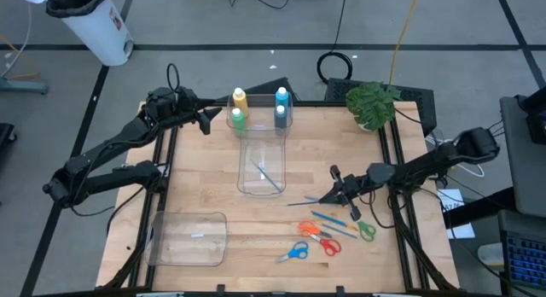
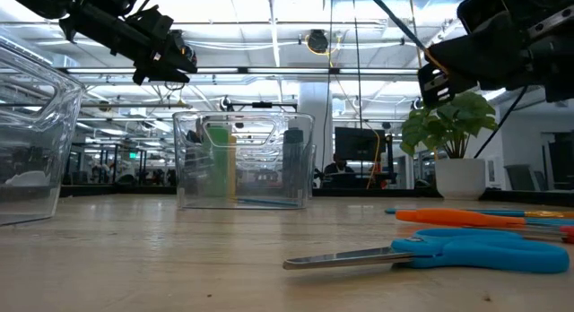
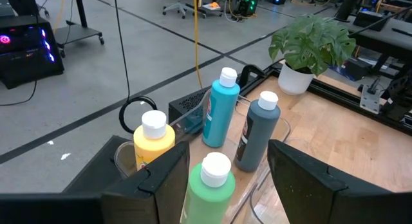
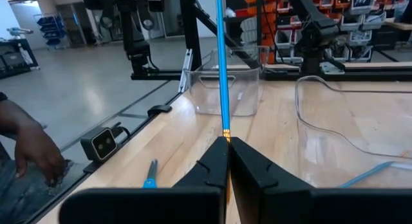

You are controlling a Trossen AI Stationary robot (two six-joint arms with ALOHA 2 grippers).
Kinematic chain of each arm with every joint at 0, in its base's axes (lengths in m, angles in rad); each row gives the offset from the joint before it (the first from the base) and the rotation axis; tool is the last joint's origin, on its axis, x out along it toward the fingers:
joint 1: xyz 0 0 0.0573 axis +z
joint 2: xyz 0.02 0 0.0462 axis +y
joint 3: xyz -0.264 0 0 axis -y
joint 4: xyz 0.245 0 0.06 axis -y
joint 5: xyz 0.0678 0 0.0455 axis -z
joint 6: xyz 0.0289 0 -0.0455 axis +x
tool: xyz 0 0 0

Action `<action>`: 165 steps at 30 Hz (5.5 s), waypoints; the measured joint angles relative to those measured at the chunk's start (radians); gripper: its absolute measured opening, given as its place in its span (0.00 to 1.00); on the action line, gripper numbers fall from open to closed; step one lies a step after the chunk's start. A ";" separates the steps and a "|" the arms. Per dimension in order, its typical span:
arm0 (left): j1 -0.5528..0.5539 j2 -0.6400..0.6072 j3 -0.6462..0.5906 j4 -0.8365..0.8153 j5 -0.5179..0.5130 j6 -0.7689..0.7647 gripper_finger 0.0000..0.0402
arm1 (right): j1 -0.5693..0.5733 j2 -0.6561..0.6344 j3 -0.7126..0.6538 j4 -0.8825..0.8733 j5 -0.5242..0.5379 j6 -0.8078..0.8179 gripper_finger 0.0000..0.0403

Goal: Pick & Place Paint Supplies
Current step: Put the blue paintbrush into the middle transparent bin

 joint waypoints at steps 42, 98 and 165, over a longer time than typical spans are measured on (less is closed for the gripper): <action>0.000 0.000 0.000 0.000 0.000 0.000 0.53 | -0.038 0.374 0.383 0.061 0.483 -0.019 0.00; -0.006 0.000 0.000 0.000 -0.001 0.000 0.53 | -0.066 0.701 0.531 0.085 0.653 0.314 0.00; -0.006 0.000 0.000 0.001 0.000 0.000 0.53 | 0.341 -0.094 0.435 -1.512 0.496 0.334 0.36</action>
